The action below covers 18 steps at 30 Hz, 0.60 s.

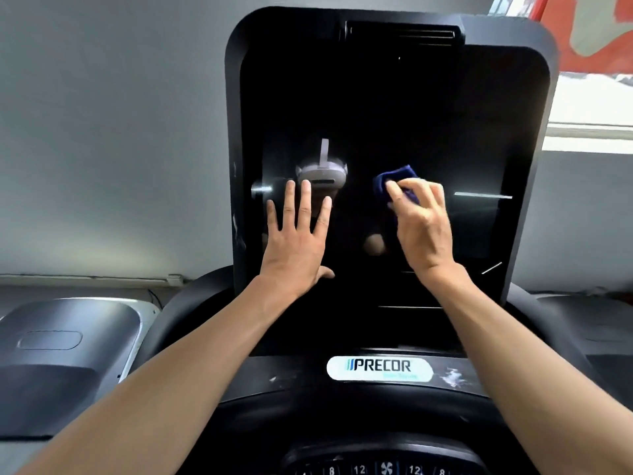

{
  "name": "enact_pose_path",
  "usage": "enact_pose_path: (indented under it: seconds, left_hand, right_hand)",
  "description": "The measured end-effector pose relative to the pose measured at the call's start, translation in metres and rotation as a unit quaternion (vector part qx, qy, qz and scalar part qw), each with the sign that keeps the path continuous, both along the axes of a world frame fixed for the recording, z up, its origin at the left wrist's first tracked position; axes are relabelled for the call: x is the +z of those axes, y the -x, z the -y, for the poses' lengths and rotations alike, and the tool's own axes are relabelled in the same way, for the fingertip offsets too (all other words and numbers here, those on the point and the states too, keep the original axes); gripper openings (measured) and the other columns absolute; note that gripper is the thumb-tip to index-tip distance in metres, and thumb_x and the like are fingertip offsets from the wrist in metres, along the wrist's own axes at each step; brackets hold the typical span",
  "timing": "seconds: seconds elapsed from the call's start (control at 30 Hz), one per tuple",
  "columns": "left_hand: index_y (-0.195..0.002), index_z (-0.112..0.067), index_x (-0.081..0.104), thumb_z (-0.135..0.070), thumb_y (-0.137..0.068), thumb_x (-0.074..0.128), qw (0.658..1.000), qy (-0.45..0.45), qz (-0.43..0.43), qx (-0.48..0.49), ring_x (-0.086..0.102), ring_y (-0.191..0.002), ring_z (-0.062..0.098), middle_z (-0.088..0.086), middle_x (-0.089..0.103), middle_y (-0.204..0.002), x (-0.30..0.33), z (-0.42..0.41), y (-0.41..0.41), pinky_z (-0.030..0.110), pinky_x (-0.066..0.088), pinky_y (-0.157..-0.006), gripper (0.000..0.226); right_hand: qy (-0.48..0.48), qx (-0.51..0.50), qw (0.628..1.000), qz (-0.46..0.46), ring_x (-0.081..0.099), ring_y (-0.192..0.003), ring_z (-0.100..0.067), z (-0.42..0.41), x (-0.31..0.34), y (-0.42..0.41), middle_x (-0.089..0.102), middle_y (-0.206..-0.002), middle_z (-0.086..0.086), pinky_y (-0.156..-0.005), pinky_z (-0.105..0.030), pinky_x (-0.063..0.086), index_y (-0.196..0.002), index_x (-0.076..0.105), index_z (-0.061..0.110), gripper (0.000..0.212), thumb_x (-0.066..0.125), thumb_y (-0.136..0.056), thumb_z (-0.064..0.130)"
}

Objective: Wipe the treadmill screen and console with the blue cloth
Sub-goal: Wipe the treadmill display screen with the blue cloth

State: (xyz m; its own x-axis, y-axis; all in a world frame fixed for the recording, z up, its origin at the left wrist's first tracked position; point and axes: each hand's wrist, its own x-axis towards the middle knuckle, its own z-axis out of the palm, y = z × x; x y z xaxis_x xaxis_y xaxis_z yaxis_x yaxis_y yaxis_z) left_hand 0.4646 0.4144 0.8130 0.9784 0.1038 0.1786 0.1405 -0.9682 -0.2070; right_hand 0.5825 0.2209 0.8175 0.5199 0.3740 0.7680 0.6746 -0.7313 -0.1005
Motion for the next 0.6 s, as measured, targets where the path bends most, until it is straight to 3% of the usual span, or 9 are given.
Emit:
enact_pose_path:
  seconds: [0.13, 0.27, 0.33, 0.47, 0.53, 0.6]
  left_hand:
    - [-0.158, -0.012, -0.018, -0.082, -0.071, 0.063, 1.000, -0.002, 0.004, 0.002, -0.026, -0.147, 0.051, 0.032, -0.030, -0.158, -0.001, 0.002, 0.001, 0.070, 0.012, -0.119, 0.138]
    - [-0.158, -0.013, -0.019, -0.082, -0.071, 0.063, 1.000, 0.000, -0.003, 0.006, -0.027, -0.147, 0.050, 0.030, -0.032, -0.158, 0.000, 0.001, 0.001, 0.070, 0.011, -0.120, 0.138]
    - [-0.158, -0.013, -0.019, -0.083, -0.071, 0.062, 1.000, -0.003, -0.002, 0.003, -0.027, -0.148, 0.050, 0.031, -0.031, -0.159, 0.001, 0.000, 0.001, 0.069, 0.012, -0.120, 0.138]
    - [-0.158, -0.014, -0.019, -0.084, -0.071, 0.060, 1.000, 0.000, 0.003, 0.003, -0.026, -0.148, 0.049, 0.030, -0.031, -0.159, 0.000, 0.001, 0.002, 0.069, 0.012, -0.120, 0.137]
    - [-0.159, -0.015, -0.019, -0.083, -0.071, 0.062, 1.000, 0.005, 0.005, 0.006, -0.027, -0.148, 0.048, 0.029, -0.030, -0.160, 0.001, 0.001, 0.002, 0.068, 0.010, -0.121, 0.138]
    - [-0.159, -0.016, -0.019, -0.081, -0.071, 0.064, 1.000, 0.011, 0.002, 0.005, -0.027, -0.149, 0.046, 0.027, -0.031, -0.160, 0.001, 0.001, 0.002, 0.067, 0.008, -0.121, 0.138]
  right_hand:
    - [-0.156, -0.109, 0.979, -0.073, 0.050, -0.099, -0.029, 0.003, -0.012, 0.017, 0.060, -0.113, -0.008, -0.081, -0.020, 0.038, -0.130, 0.066, 0.009, 0.036, 0.066, -0.094, 0.006]
    - [-0.033, 0.007, 0.999, -0.029, 0.051, -0.103, -0.032, -0.013, -0.037, 0.036, 0.061, -0.113, -0.011, -0.091, -0.031, 0.049, -0.128, 0.065, 0.005, 0.034, 0.065, -0.095, 0.006]
    - [-0.020, 0.016, 0.999, -0.025, 0.051, -0.104, -0.031, -0.001, -0.026, 0.021, 0.060, -0.116, -0.011, -0.088, -0.034, 0.051, -0.129, 0.065, 0.006, 0.035, 0.066, -0.094, 0.005]
    - [-0.193, -0.109, 0.971, -0.091, 0.048, -0.098, -0.031, 0.008, -0.028, 0.024, 0.057, -0.116, -0.014, -0.086, -0.021, 0.036, -0.132, 0.064, 0.006, 0.037, 0.065, -0.095, 0.005]
    - [-0.160, -0.095, 0.979, -0.084, 0.047, -0.100, -0.031, -0.014, -0.045, 0.047, 0.057, -0.114, -0.015, -0.089, -0.028, 0.040, -0.130, 0.064, 0.004, 0.036, 0.064, -0.094, 0.003]
    - [-0.063, -0.016, 0.996, -0.059, 0.047, -0.106, -0.031, -0.025, -0.055, 0.058, 0.059, -0.116, -0.013, -0.093, -0.031, 0.047, -0.130, 0.064, 0.005, 0.037, 0.065, -0.093, 0.000]
